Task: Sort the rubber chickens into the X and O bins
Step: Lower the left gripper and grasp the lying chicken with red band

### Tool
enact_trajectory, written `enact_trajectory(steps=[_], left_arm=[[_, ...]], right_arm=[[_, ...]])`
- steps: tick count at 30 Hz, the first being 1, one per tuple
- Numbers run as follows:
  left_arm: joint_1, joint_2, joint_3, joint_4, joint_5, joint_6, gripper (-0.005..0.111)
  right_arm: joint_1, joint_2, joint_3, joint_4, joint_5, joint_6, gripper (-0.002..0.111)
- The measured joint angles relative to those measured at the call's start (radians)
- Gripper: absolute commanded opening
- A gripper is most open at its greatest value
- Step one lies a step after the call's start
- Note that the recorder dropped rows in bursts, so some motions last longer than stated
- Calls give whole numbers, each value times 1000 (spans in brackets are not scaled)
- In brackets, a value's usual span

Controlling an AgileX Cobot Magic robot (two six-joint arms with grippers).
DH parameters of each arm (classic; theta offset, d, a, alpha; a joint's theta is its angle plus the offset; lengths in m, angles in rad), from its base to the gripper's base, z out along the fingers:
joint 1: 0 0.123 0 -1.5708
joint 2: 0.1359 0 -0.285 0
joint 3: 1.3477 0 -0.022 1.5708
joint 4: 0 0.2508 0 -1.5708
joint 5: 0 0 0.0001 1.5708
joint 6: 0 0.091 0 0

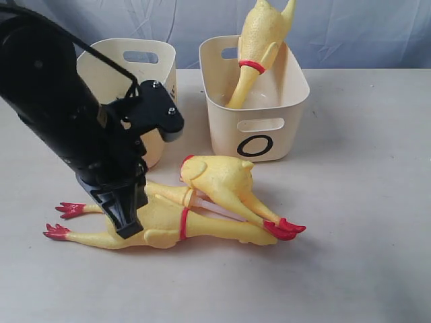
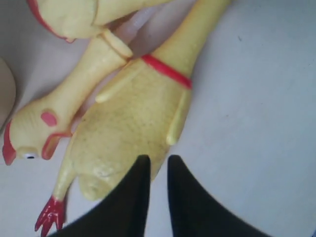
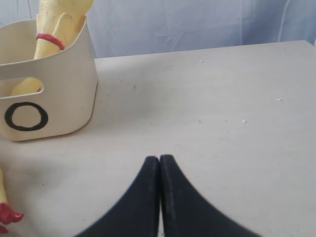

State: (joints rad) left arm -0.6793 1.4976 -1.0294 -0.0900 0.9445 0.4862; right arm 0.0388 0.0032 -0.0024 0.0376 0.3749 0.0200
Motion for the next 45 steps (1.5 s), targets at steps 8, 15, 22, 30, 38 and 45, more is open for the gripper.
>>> enact_trajectory(steps=[8,15,22,30,38,45], left_arm=[[0,4,77,90,-38,19,87],[0,96,112,90,-136,80,85],[0,193,102,174,-247,99,82],[0,255,85,205,-260,104,17],[-7,267,81,178,-83,110,0],[-7,270,99,109,197,83,0]], right_arm=[[0,0,0,0,0,0,0],[0,0,0,0,0,0,0],[0,0,0,0,0,0,0],[0,0,0,0,0,0,0],[0,0,0,0,0,0,0],[0,0,0,0,0,0,0]])
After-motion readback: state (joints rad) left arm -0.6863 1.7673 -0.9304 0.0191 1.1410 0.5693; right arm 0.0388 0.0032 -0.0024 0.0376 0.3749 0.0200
